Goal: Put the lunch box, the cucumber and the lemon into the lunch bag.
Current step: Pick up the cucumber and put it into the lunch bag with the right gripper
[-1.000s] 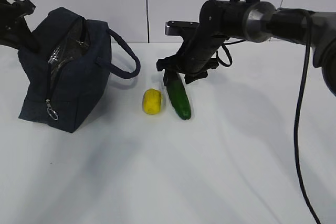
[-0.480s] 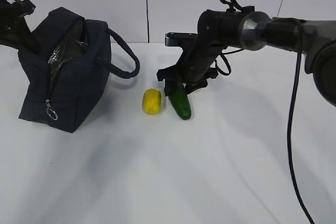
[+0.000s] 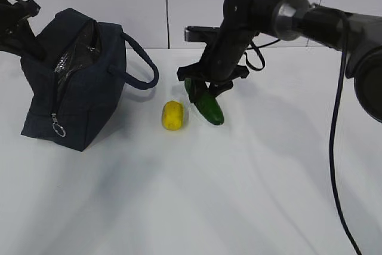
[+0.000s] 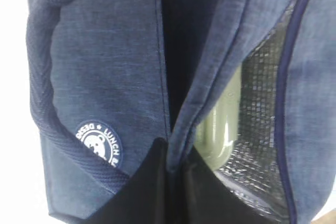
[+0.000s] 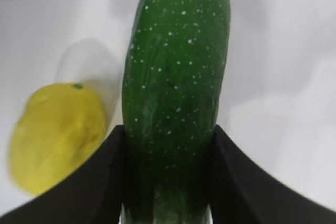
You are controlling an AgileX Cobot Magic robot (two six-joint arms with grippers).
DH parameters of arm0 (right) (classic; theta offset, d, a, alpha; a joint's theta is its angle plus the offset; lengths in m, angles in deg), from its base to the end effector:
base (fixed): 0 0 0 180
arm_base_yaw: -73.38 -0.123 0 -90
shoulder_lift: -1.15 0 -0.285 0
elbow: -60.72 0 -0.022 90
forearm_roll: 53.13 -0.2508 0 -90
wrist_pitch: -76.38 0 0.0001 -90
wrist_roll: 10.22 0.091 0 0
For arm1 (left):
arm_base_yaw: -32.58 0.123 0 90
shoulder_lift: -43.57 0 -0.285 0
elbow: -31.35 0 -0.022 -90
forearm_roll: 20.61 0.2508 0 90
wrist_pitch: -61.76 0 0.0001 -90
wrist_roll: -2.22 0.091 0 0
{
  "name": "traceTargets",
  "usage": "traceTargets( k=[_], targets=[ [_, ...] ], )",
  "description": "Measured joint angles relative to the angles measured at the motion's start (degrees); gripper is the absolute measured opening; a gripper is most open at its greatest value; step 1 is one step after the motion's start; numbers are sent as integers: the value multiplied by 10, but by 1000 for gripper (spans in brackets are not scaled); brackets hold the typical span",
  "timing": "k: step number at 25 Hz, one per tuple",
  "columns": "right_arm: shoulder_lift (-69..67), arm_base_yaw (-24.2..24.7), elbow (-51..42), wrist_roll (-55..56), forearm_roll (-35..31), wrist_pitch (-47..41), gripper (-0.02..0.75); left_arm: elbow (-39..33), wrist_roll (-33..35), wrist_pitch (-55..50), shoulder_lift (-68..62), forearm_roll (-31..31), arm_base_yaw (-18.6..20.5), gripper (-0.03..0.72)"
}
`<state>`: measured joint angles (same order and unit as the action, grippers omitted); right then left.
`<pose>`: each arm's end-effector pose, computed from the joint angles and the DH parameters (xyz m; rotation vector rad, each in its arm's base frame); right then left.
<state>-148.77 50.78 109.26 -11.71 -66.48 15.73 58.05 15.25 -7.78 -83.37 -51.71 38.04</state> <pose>0.4779 0.2188 0.1534 -0.4792 2.8081 0.3933 0.4424 -0.0020 0.2503 -0.0217 2.8016 -0.7028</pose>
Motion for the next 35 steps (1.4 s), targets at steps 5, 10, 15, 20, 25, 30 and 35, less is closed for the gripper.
traceTargets(
  k=[5, 10, 15, 20, 25, 30, 35],
  targets=[
    [0, 0, 125, 0, 0, -89, 318, 0, 0, 0, 0, -13, 0, 6],
    [0, 0, 229, 1, -94, -102, 316, 0, 0, -1, 0, -44, 0, 6],
    [0, -2, 243, 1, -284, -74, 316, 0, 0, -3, 0, -95, 0, 6],
    [-33, -8, 247, 1, -397, -11, 316, 0, 4, -5, 0, -124, 0, 6],
    [-92, -23, 247, 2, -454, 20, 325, 0, 6, -5, 0, -126, 0, 6],
    [-115, -34, 247, 9, -467, 64, 402, 0, 6, -6, 0, -128, 0, 6],
    [-120, -36, 247, 15, -487, 77, 562, 0, 6, -6, 0, -128, 0, 6]
  ],
)
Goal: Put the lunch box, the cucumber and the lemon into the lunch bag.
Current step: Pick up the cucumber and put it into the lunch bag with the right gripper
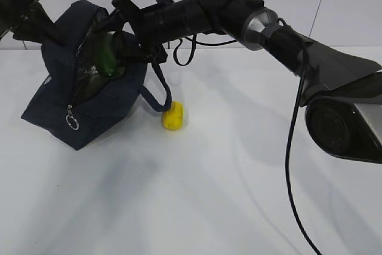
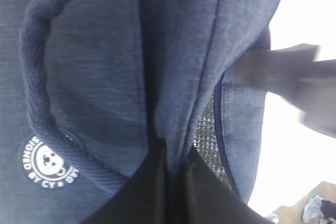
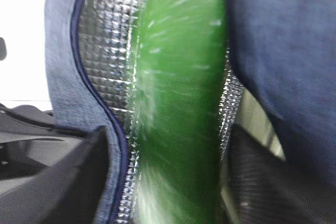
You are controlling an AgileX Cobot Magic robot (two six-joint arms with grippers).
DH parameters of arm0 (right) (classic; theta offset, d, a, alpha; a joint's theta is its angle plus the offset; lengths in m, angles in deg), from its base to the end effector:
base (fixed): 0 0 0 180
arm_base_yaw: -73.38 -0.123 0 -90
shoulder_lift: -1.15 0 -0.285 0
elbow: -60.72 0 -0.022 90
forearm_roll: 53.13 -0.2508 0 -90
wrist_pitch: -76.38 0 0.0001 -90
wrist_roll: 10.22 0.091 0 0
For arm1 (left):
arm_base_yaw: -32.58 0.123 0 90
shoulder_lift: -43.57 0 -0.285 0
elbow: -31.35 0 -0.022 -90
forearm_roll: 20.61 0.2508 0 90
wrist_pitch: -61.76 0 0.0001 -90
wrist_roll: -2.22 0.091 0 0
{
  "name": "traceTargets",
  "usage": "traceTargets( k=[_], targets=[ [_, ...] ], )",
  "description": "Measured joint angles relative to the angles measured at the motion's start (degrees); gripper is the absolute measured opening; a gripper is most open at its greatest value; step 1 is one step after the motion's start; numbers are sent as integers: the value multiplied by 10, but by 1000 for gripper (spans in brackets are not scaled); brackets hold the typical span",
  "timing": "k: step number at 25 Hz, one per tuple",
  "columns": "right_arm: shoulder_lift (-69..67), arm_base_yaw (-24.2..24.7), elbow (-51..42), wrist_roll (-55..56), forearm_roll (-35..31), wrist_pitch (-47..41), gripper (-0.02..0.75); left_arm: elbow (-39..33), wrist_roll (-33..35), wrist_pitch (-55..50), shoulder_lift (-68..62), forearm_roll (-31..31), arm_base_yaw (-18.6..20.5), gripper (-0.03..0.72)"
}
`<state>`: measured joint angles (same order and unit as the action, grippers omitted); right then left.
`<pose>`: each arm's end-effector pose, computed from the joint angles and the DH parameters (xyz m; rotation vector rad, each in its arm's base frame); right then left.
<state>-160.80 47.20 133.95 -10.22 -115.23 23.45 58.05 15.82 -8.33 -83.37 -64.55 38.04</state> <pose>0.4892 0.3121 0.2061 -0.0824 2.3505 1.5455 0.4451 -0.0171 0.2617 -0.0911 2.6877 -0.9936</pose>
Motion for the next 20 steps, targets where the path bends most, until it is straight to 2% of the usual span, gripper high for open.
traceTargets(
  k=[5, 12, 15, 20],
  targets=[
    [0, 1, 8, -3, -7, -5, 596, 0, 1, 0, 0, 1, 0, 6],
    [0, 18, 98, -56, 0, -76, 543, 0, 2, 0, 0, 28, 24, 6],
    [0, 23, 147, -37, 52, -146, 533, 0, 0, 0, 0, 51, 49, 6],
    [0, 21, 177, 47, 214, -183, 525, 0, -8, -1, -1, 79, 82, 6]
  ],
)
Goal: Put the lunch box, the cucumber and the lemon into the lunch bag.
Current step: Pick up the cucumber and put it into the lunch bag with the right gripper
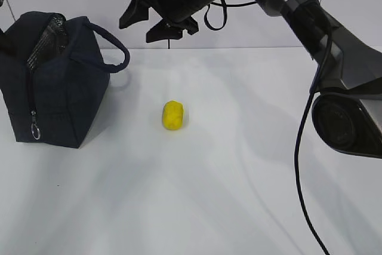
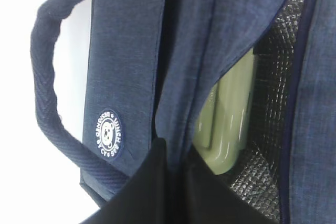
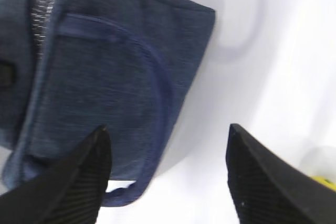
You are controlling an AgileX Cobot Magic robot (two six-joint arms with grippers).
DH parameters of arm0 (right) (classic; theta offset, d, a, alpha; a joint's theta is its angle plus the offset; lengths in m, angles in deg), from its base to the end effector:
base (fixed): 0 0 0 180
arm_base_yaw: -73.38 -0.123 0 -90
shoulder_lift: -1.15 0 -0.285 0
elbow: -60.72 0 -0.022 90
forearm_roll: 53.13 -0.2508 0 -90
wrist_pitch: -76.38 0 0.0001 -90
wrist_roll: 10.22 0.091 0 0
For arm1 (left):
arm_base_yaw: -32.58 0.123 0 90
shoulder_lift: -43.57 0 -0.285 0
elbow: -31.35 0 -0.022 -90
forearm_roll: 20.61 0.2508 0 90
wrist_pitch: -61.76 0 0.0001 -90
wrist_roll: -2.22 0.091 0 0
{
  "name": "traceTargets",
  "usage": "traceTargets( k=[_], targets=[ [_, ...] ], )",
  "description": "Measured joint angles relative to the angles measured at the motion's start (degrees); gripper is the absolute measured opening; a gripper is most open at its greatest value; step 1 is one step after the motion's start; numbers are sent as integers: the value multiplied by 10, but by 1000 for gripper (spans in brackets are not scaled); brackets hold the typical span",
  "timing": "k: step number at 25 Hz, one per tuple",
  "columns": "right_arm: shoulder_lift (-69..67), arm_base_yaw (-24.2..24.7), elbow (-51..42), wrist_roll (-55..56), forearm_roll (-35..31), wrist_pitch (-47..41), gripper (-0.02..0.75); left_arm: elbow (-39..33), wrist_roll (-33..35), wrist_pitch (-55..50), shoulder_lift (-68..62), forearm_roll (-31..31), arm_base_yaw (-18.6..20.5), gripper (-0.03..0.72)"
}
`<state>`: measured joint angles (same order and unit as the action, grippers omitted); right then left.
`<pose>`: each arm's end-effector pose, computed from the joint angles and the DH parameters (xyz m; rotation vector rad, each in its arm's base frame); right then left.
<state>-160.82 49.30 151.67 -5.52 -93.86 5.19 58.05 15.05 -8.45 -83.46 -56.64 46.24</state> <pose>0.4791 0.2757 0.2613 -0.4171 2.4339 1.1485 0.4396 0.0550 0.2535 -0.2513 2.7291 -0.7859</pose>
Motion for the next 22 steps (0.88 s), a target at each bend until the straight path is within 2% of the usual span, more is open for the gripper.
traceTargets(
  k=[6, 15, 18, 22],
  targets=[
    [-1, -13, 1, 53, 100, -5, 519, 0, 0, 0, 0, 3, 13, 6],
    [-1, -24, 1, 51, 244, -7, 516, 0, 0, 0, 0, 3, 13, 6],
    [-1, -24, 1, 29, 269, -7, 515, 0, 0, 0, 0, 3, 13, 6],
    [3, -24, 1, 6, 270, -9, 515, 0, -1, 0, 0, 4, 13, 6]
  ],
)
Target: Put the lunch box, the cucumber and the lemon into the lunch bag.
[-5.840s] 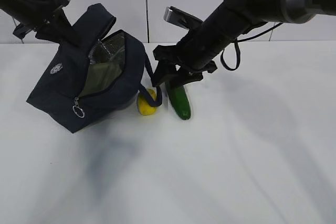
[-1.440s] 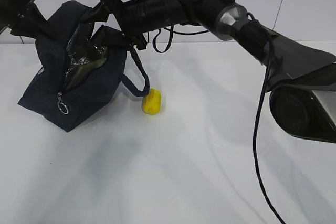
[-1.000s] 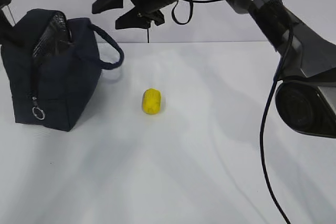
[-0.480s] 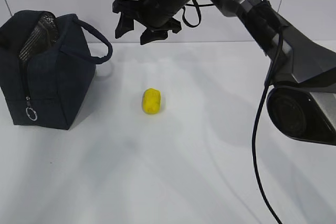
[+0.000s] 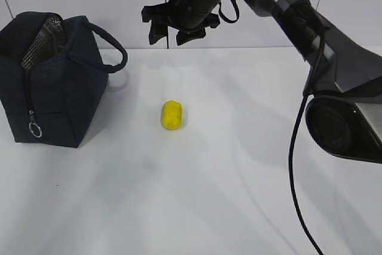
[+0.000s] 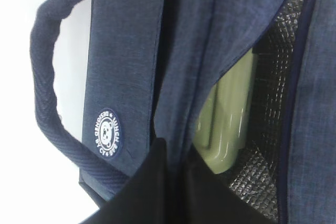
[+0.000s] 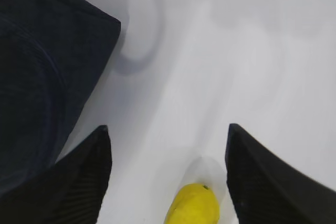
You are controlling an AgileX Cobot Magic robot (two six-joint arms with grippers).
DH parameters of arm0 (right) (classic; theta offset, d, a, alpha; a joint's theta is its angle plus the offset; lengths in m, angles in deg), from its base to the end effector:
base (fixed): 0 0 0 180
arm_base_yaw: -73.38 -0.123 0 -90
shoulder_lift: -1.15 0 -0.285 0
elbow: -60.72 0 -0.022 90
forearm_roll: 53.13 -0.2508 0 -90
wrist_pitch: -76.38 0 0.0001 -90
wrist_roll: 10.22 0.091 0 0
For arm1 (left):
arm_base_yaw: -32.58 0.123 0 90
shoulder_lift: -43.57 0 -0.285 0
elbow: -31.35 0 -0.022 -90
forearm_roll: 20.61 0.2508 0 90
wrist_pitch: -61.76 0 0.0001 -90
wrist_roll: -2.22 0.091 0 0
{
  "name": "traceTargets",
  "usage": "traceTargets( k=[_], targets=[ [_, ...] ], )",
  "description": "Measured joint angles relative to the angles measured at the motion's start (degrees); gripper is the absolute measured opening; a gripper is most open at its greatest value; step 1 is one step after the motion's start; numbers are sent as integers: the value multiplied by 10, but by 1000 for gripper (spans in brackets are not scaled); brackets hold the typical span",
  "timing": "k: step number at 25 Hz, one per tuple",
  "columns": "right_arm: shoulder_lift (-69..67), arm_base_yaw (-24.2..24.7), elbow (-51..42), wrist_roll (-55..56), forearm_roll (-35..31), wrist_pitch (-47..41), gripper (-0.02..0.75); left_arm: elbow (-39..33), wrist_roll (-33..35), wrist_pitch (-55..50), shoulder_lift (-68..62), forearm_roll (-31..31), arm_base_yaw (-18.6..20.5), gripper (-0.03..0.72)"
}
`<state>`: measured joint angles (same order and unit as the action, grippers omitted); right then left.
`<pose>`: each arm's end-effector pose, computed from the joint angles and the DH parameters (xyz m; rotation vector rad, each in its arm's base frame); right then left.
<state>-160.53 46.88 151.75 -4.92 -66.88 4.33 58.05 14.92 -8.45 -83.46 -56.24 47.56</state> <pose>0.4867 0.2657 0.2463 -0.4696 2.4878 0.5439 0.4380 0.0655 0.2532 -0.2831 2.7255 -0.7715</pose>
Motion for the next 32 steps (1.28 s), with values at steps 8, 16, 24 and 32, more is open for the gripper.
traceTargets(
  k=[8, 16, 24, 32],
  targets=[
    [62, -1, 0, -24, -6, -1, 514, 0, 0, 0, 0, 0, 0, 6],
    [117, -2, 0, -57, -21, -4, 514, 0, 0, 0, 0, 0, 0, 6],
    [198, -7, 0, -74, -21, -7, 514, 0, 0, 0, 0, 0, 0, 6],
    [294, -7, 0, -88, -23, -11, 514, 0, 0, 0, 0, 0, 0, 6]
  ],
)
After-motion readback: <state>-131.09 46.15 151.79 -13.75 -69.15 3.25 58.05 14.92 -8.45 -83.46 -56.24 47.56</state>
